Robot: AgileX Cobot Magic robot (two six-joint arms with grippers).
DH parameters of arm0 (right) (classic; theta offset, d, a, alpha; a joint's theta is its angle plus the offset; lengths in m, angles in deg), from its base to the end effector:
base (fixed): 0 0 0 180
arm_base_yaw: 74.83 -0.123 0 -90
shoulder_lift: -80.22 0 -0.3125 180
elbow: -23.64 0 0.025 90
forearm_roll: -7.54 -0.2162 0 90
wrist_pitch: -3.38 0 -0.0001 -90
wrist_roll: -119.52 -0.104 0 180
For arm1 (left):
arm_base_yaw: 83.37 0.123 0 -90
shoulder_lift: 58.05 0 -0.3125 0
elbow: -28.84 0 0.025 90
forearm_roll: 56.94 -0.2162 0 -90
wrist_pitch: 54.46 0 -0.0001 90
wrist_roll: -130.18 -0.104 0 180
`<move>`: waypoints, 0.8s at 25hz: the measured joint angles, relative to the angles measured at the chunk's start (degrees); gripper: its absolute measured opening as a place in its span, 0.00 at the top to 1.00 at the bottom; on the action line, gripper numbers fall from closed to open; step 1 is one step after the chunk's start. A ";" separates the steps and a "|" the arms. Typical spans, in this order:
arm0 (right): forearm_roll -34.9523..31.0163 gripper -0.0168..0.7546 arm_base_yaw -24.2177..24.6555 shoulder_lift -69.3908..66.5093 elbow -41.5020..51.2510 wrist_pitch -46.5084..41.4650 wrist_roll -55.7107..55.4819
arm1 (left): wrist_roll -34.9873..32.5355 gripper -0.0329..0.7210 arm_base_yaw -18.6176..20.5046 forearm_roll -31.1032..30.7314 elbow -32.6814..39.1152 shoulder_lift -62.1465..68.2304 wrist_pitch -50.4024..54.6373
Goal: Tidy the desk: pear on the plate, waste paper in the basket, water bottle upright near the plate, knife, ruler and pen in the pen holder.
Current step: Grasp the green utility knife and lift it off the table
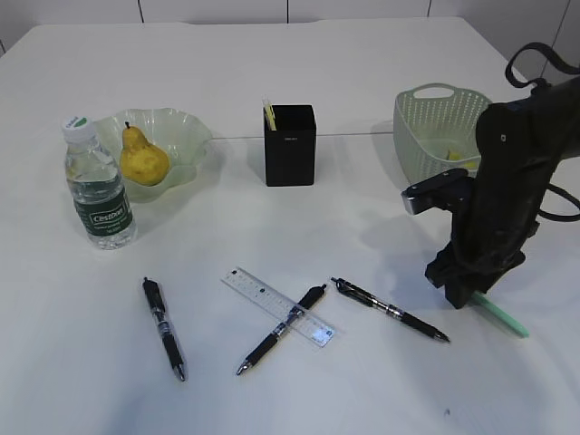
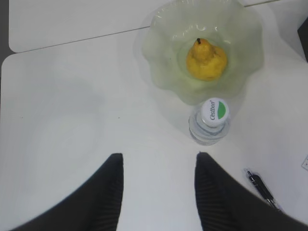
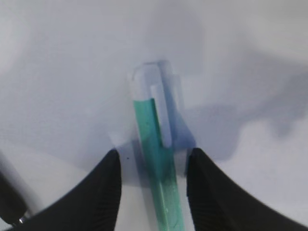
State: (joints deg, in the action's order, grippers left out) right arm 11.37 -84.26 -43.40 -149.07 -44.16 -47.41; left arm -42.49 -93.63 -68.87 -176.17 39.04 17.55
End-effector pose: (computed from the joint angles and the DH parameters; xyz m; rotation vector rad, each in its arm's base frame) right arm 0.3516 0.0532 0.1567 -0.6755 3.0410 -0.0791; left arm 0.2957 -0.0327 0.4412 0.0638 2.4873 0.1468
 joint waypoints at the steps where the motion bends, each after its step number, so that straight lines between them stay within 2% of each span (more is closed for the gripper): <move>1: -0.25 0.49 -0.09 -0.24 -0.11 -0.37 -0.10 | 0.00 0.51 0.00 0.00 0.00 0.00 0.00; 7: -0.87 0.78 -0.12 -0.89 -0.50 -2.23 -0.12 | 0.00 0.51 0.00 0.00 0.00 0.00 0.00; 14: -3.83 0.82 -0.12 -1.07 -0.90 -4.59 -0.24 | 0.00 0.51 0.00 0.00 0.00 0.00 0.00; 20: -11.39 0.82 -0.12 -2.58 -4.99 -13.81 -0.34 | 0.00 0.51 0.00 0.00 0.00 0.00 0.00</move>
State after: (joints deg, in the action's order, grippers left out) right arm -0.01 -84.38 -45.97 -154.06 -57.97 -47.75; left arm -42.49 -93.63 -68.87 -176.17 39.04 17.55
